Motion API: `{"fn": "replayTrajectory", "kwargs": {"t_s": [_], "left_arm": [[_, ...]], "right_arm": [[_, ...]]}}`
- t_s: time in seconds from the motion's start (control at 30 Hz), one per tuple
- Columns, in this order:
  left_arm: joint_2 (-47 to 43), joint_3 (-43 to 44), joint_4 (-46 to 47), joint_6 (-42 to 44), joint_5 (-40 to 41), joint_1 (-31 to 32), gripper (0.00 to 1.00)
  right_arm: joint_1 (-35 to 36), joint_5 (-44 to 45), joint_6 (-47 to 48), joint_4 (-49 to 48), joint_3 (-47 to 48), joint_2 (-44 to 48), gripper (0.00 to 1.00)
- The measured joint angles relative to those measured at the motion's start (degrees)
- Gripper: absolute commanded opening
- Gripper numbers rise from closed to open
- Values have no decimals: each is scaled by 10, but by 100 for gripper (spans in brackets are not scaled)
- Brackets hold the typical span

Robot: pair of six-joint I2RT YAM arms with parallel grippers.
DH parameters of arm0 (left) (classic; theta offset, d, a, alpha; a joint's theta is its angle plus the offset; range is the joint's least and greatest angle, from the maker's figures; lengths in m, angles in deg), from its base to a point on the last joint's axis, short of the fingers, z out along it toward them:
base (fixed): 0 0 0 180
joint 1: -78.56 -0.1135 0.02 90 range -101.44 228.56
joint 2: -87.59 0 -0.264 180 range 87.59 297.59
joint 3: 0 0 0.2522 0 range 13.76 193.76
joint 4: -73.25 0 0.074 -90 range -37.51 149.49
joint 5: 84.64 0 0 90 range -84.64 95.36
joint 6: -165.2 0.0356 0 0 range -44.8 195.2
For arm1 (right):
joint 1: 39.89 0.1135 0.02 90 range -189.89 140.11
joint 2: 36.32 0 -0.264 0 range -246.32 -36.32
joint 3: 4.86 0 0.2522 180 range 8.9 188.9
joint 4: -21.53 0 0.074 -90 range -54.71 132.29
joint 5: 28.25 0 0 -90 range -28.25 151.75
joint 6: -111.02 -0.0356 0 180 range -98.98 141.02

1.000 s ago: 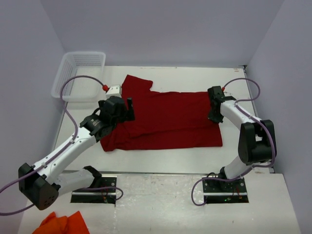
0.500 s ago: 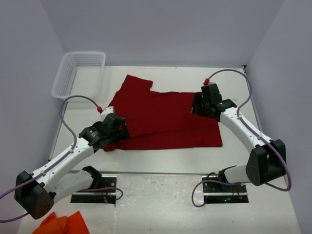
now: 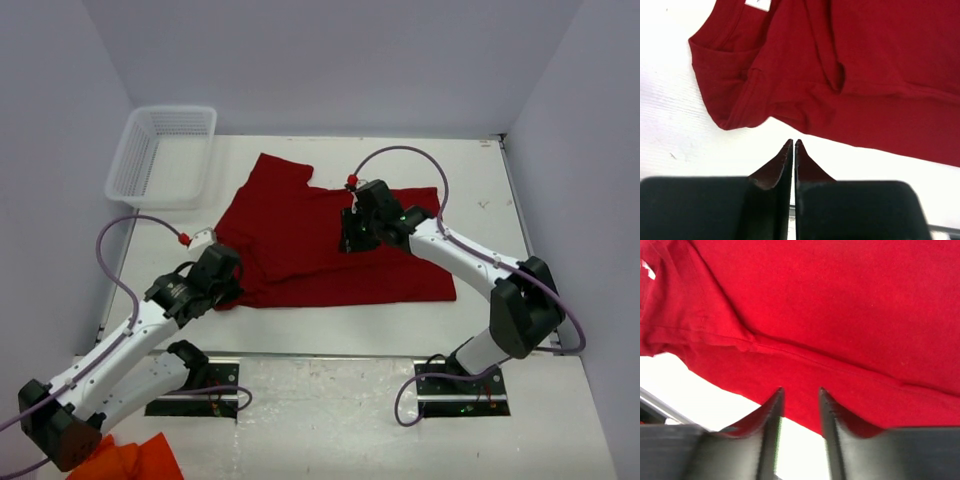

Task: Fold and stack the t-shirts
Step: Fold the flattened tshirt in 1/3 of the way

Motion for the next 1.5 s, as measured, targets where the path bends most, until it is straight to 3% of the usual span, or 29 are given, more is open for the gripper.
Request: {"fn": "replayTrajectory", "kwargs": {"t_s": [0.03, 0.07, 0.17, 0.23, 0.33, 0.37, 0.4, 0.43, 0.5, 0.6, 0.93, 1.23, 1.43, 1.5], "left_arm": [[19, 0, 0, 0, 0, 0, 0], [42, 0, 0, 2, 0, 0, 0], [110, 0, 2, 2, -5, 0, 0], [138, 0, 5, 1, -12, 0, 0], [161, 0, 15, 1, -14, 0, 0], [169, 0, 17, 1, -13, 0, 6], [178, 0, 18, 1, -11, 0, 18], [188, 1, 17, -2, -7, 0, 24], [195, 6, 14, -1, 0, 0, 51], [193, 21, 2, -8, 23, 0, 62], [229, 50, -38, -33, 79, -3, 59], [265, 40, -33, -26, 71, -60, 54], [291, 30, -7, -4, 58, -94, 41], [296, 25, 2, 3, 51, -99, 29]], "right_arm": [[0, 0, 1, -3, -5, 7, 26], [0, 0, 0, -4, -10, 15, 14], [-2, 6, 1, -4, -23, 42, 3], [-2, 10, 1, -4, -30, 56, 2], [-2, 14, 0, -9, -44, 68, 27], [-2, 15, 0, -11, -50, 69, 35], [-2, 15, 1, -15, -58, 70, 37], [-2, 15, 2, -16, -67, 71, 39], [-2, 15, 5, -17, -80, 71, 39], [-2, 15, 6, -19, -96, 71, 40], [-3, 6, 13, -35, -136, 129, 40], [-5, -2, 22, -49, -169, 212, 41], [-5, -11, 22, -55, -174, 230, 41], [-5, -11, 22, -55, -177, 232, 41]]}}
